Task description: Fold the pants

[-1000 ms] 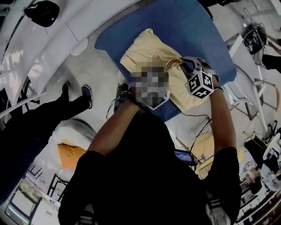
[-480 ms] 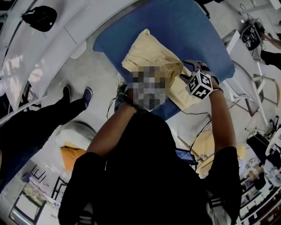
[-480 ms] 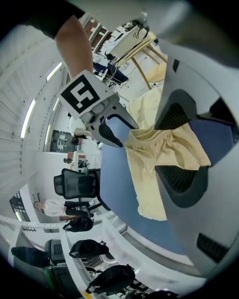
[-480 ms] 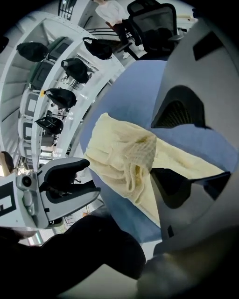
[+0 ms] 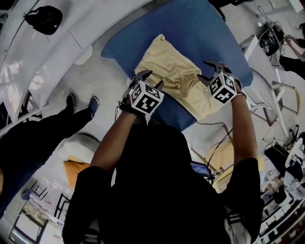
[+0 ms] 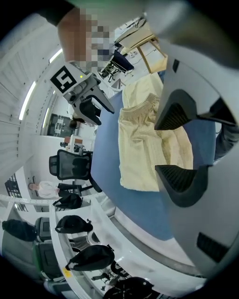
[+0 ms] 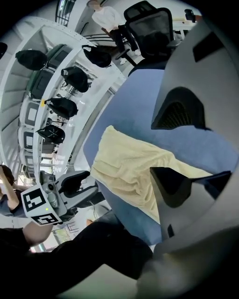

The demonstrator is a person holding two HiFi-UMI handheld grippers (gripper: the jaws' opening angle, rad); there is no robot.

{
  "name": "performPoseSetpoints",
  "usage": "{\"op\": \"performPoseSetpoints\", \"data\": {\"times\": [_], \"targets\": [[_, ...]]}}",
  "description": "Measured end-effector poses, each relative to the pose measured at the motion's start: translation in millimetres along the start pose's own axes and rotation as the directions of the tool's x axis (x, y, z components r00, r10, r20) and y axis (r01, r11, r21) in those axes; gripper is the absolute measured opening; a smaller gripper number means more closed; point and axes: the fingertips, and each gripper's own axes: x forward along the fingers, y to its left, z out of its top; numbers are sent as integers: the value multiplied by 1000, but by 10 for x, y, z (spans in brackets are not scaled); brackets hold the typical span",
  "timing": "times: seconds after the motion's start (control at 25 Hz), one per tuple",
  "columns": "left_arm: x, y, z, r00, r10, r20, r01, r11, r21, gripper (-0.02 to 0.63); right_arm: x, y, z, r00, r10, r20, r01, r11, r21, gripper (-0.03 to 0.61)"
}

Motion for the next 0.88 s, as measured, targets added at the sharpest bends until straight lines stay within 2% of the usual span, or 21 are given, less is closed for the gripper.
{"op": "performPoseSetpoints", "data": {"times": [0.28, 0.48, 0.68, 0.88], "targets": [[-50, 482, -226, 999, 43, -32, -43, 999, -13, 247, 376, -8, 721, 996, 62, 62, -62, 998, -13, 225], [-20, 690, -386, 999, 36, -41, -40, 995, -88, 244, 647, -110, 1229, 988, 112, 111, -115, 993, 16, 208], [57, 805, -568, 999, -2, -46, -6, 987, -162, 242, 985, -256, 1531, 984, 146, 104, -152, 987, 53, 198], [101, 874, -700, 997, -76, -24, 70, 980, -185, 240, 1321, -382, 1680, 978, 192, 83, -200, 974, 103, 189]]}}
